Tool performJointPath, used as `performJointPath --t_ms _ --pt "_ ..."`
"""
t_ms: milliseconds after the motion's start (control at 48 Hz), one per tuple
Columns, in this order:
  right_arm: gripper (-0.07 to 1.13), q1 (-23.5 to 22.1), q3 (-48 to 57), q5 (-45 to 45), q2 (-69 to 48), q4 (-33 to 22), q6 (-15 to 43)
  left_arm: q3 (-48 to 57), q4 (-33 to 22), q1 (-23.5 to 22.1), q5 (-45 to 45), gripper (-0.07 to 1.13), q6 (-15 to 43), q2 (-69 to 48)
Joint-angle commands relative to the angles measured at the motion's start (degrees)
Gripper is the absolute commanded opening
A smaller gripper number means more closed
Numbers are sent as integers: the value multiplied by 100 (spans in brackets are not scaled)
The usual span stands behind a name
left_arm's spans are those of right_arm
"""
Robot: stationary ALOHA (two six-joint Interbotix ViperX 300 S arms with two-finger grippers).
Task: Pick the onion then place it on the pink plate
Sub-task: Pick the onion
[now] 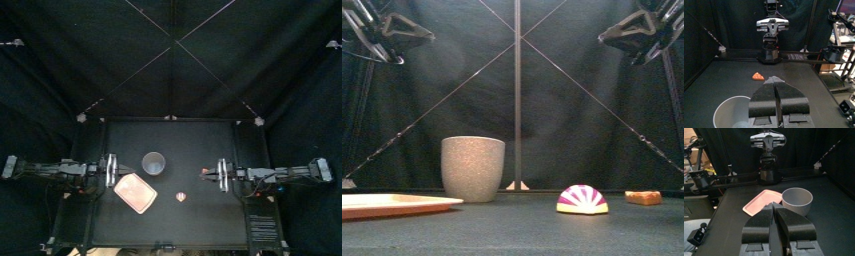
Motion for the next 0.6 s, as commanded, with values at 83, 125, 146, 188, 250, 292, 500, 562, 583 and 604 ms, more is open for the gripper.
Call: performJointPath --t_ms 83,125,146,188,250,292,500,562,583,604 --pt "106 18 -281 -211 396 369 -9 -167 35 35 -62 22 0 18" --pt "109 9 -299 -220 501 431 -9 -167 35 44 -79 23 0 18" --pt "109 9 -299 -211 545 457 -9 -167 35 53 -88 24 0 18" --pt "107 18 -325 -211 659 492 0 -158 35 62 -97 25 0 18" --pt "103 44 -352 -202 853 492 0 -141 35 79 -105 28 0 18" --pt "101 70 -360 -202 984 483 -9 -132 35 88 -105 29 0 18" --pt "101 404 -615 -70 1802 369 -9 -114 26 132 -105 30 0 18" --pt "101 501 -721 149 2013 343 -9 -105 26 141 -105 30 0 18" --pt "101 519 -756 246 2092 343 -9 -105 26 141 -105 30 0 18" --pt "101 545 -791 334 2171 343 -9 -105 26 141 -105 30 0 18"
